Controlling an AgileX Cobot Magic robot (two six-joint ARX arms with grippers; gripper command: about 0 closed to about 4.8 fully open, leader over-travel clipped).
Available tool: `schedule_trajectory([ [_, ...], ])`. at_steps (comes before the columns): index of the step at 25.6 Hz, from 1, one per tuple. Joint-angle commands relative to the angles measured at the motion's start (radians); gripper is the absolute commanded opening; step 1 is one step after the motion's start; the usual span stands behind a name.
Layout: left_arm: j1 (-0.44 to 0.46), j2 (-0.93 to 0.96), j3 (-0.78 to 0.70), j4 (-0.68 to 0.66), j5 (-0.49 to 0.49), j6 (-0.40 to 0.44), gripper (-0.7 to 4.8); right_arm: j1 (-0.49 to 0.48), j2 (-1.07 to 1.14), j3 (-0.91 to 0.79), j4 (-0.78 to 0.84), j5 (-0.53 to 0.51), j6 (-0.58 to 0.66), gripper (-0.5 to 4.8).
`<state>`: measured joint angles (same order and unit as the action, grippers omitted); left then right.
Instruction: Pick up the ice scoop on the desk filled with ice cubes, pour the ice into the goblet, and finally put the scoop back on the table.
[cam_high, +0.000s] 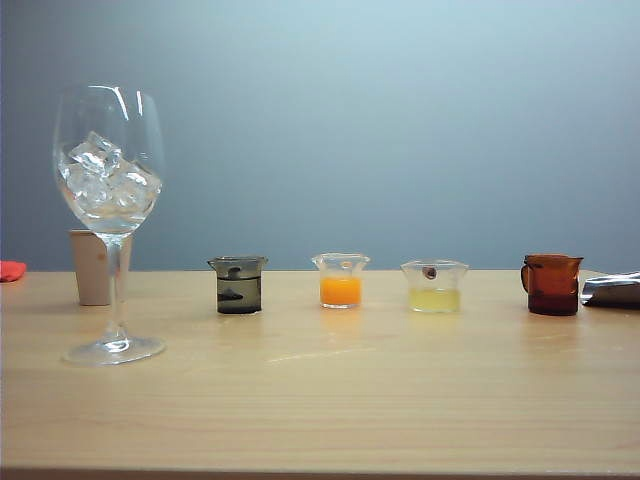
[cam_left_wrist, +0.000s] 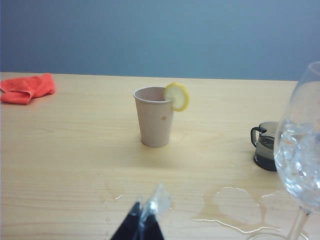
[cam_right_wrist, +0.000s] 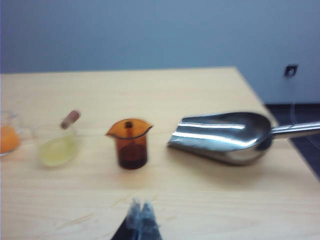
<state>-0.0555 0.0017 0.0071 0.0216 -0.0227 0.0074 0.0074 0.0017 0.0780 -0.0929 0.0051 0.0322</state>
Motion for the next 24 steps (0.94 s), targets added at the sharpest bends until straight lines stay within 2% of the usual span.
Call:
schedule_trajectory([
  [1,0.001,0.0,0.002,0.01,0.0,0.003,0.04,-0.002,0.0,-0.048,0.148,0.001,-0.041,-0.05],
  [2,0.001,0.0,0.002,0.01,0.0,0.003,0.04,-0.002,0.0,-0.073,0.204,0.005,-0.04,-0.05],
  [24,0.001,0.0,0.002,0.01,0.0,0.004,0.04,-0.002,0.0,-0.077,0.193,0.0,-0.04,-0.05],
])
